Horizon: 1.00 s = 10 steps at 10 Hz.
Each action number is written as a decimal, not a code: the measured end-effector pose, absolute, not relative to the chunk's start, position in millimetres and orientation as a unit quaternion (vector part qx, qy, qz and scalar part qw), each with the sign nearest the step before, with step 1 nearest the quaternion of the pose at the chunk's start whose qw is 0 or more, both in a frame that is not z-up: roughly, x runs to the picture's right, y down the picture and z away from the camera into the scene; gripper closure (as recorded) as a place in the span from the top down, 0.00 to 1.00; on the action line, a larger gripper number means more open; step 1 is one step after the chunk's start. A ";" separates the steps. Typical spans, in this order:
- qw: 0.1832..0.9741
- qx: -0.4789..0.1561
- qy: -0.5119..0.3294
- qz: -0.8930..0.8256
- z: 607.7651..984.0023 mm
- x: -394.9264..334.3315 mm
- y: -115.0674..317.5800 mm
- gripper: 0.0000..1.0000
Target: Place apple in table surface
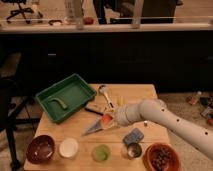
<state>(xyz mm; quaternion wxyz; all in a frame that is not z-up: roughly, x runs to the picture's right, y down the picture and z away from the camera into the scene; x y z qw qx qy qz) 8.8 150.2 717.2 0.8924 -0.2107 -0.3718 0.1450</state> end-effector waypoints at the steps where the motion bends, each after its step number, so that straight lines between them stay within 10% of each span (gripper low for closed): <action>1: 0.892 -0.211 -0.372 0.145 717.3 8.7 150.2 0.00; 10: 0.905 -0.163 -0.364 0.151 742.1 25.2 89.0 0.00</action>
